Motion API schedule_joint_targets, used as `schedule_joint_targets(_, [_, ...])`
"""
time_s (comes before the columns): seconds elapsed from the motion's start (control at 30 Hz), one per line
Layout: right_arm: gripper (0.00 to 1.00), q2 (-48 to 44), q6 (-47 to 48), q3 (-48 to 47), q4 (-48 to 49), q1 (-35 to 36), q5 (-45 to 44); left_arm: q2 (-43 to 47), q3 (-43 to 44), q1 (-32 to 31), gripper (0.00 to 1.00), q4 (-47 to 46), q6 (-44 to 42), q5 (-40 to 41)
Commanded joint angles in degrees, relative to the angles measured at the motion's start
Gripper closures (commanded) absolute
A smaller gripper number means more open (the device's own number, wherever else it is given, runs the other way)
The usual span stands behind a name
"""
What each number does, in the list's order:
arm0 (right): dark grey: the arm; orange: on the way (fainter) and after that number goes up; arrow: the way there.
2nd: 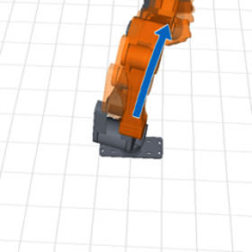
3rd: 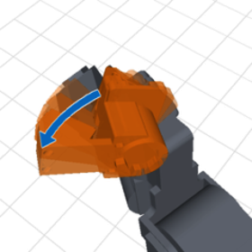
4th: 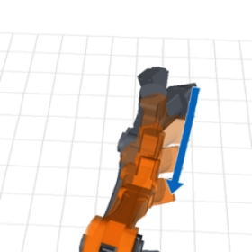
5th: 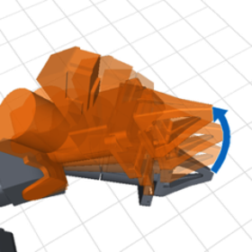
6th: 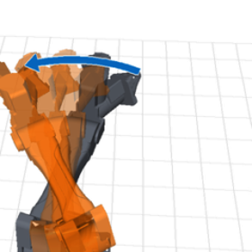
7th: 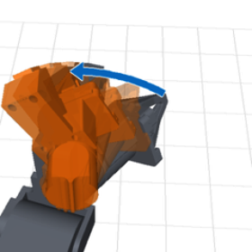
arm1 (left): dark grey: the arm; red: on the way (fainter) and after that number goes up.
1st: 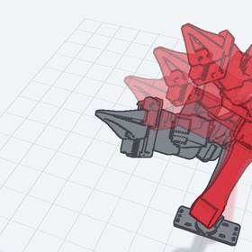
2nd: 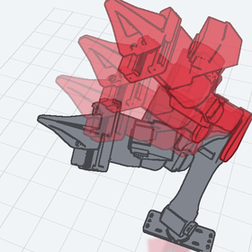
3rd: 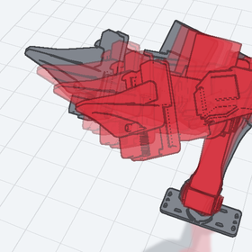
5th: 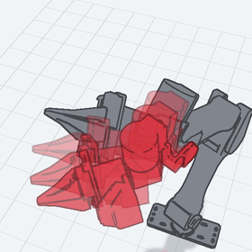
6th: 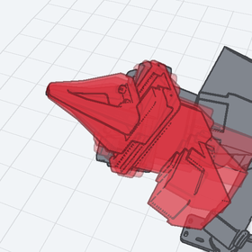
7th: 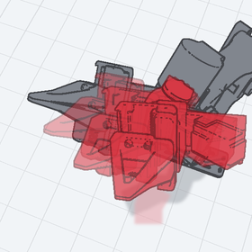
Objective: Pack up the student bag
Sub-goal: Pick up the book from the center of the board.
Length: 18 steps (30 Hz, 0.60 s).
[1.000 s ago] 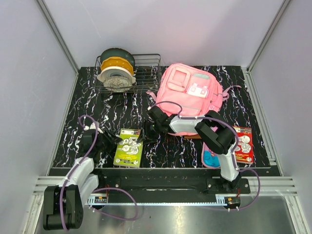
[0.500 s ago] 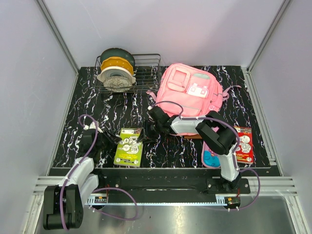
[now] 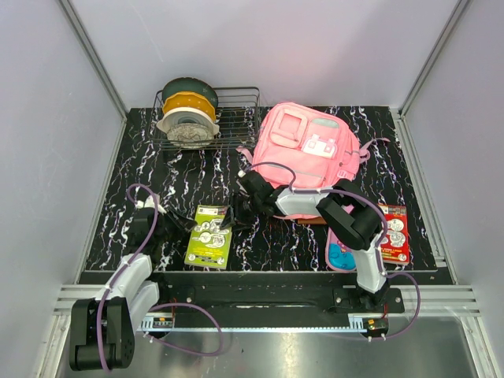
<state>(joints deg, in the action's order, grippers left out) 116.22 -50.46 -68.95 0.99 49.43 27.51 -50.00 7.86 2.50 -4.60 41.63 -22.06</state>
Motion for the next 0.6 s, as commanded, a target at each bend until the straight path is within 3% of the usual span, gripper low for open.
schedule_joint_targets(0.0, [0.64, 0.06, 0.1, -4.35, 4.89, 1.02, 0.45, -0.01, 0.23, -1.18, 0.72, -3.84, 1.97, -10.46])
schedule_joint_targets(0.17, [1.0, -0.91, 0.88, -3.56, 4.72, 1.02, -0.61, -0.01, 0.32, -1.1, 0.72, -3.75, 1.97, -10.54])
schedule_joint_targets(0.27, [1.0, -3.1, 2.46, -2.86, 3.32, 1.02, -2.1, 1.21, 1.37, -1.18, 0.63, -4.27, 1.35, -11.77])
schedule_joint_targets(0.3, [1.0, -4.15, 2.64, -2.34, 3.23, 1.02, -3.15, 2.09, 2.59, -1.1, 0.55, -4.8, 0.66, -13.08])
schedule_joint_targets(0.33, [1.0, -6.25, 3.17, -1.81, 3.22, 1.02, -3.25, 3.14, 3.47, -1.18, 0.3, -4.98, 0.3, -13.61])
schedule_joint_targets(0.4, [1.0, -8.46, 5.01, -0.67, 2.79, 1.02, -3.25, 6.74, 7.32, -1.18, 0.15, -2.88, -2.41, -13.18])
schedule_joint_targets(0.43, [1.0, -10.47, 5.45, -0.31, 2.78, 0.93, -2.99, 7.71, 8.74, -1.1, 0.01, -0.96, -3.38, -12.74])
schedule_joint_targets(0.57, [1.0, -15.32, 7.56, 2.67, 4.45, 0.93, -0.79, 8.08, 15.32, -1.1, 0.01, 0.72, -4.45, -11.6])
